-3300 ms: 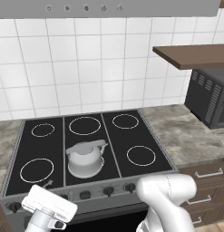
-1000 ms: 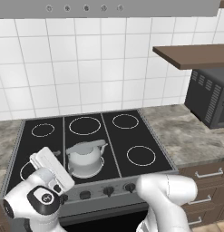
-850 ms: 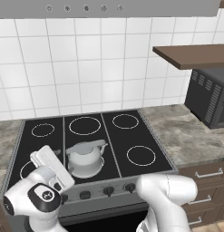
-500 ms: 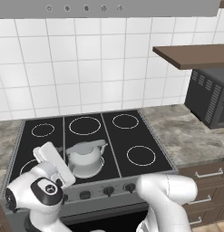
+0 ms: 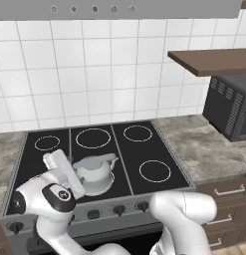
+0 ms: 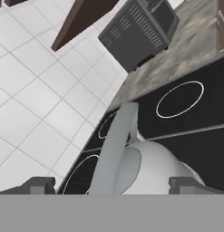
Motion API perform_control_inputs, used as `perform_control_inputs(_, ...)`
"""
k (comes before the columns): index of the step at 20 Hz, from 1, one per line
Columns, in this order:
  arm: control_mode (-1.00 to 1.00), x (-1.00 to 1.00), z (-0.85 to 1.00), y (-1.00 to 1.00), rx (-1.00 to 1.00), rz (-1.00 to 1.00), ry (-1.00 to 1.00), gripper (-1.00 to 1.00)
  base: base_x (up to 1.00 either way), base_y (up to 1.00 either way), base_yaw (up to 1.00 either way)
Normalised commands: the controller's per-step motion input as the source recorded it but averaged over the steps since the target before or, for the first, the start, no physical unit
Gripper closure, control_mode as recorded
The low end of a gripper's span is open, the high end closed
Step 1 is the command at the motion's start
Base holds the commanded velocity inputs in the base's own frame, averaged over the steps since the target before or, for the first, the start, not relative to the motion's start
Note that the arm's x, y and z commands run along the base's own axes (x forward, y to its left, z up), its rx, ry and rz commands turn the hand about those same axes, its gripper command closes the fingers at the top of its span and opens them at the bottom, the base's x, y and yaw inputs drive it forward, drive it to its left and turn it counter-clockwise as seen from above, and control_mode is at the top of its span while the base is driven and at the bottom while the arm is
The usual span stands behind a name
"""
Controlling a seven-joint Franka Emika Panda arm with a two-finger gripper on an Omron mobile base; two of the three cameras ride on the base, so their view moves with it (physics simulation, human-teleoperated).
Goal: The kettle is done boiling. Turn off the stove, then wait for 300 timesteps before moving the kettle to the dining table.
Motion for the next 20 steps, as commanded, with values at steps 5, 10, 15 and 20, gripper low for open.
perform_control_inputs(5, -1.00, 0.13, 0.00, -0.08, 0.12, 0.00, 0.03, -1.00, 0.00, 0.00, 0.00)
perform_control_inputs(10, -1.00, 0.13, 0.00, -0.06, 0.12, 0.00, 0.02, -1.00, 0.00, 0.00, 0.00)
perform_control_inputs(15, -1.00, 0.12, -0.04, -0.05, 0.13, 0.00, 0.01, -1.00, 0.00, 0.00, 0.00)
perform_control_inputs(20, -1.00, 0.10, -0.15, -0.03, 0.11, 0.00, 0.00, -1.00, 0.00, 0.00, 0.00)
